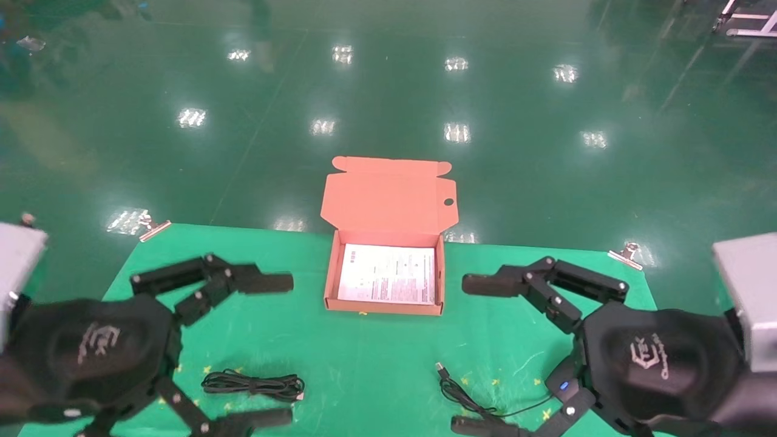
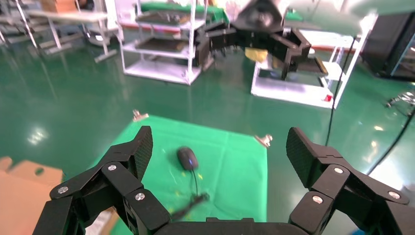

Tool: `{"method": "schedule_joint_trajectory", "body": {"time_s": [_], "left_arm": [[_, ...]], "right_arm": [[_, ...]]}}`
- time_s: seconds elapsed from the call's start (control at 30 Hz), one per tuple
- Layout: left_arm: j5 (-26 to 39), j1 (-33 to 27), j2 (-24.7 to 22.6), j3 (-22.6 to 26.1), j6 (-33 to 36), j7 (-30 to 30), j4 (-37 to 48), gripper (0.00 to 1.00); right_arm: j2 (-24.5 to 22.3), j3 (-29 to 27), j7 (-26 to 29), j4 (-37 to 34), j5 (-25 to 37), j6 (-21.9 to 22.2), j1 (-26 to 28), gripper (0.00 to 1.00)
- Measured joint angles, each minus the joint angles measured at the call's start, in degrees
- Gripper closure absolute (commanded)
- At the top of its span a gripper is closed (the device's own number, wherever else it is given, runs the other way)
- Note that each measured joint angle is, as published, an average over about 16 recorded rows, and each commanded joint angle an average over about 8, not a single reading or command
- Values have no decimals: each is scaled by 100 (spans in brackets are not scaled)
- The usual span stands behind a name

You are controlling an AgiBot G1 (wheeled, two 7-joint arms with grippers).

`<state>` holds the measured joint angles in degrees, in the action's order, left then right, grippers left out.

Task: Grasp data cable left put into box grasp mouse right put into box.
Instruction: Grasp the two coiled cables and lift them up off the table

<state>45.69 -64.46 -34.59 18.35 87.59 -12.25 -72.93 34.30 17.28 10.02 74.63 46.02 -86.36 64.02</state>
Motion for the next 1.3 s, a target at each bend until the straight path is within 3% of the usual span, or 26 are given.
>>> {"method": "schedule_joint_trajectory", "body": {"time_s": [0.3, 0.77, 1.03, 1.3], "left_arm": [[878, -776, -95, 774, 262, -296, 117, 0], [2954, -2324, -722, 2865, 310, -330, 211, 0], [4192, -2725, -1276, 3730, 73, -272, 553, 0], [5059, -2615, -1765, 4134, -485, -275, 1166, 0]], "right_arm": [[11, 632, -341, 179, 1240, -251, 833, 0], [341, 2772, -1181, 288, 3750, -318, 2306, 0], [594, 3452, -1118, 268, 4672, -26, 2446, 0], [844, 3693, -660, 173, 5300, 551, 2167, 0]]}}
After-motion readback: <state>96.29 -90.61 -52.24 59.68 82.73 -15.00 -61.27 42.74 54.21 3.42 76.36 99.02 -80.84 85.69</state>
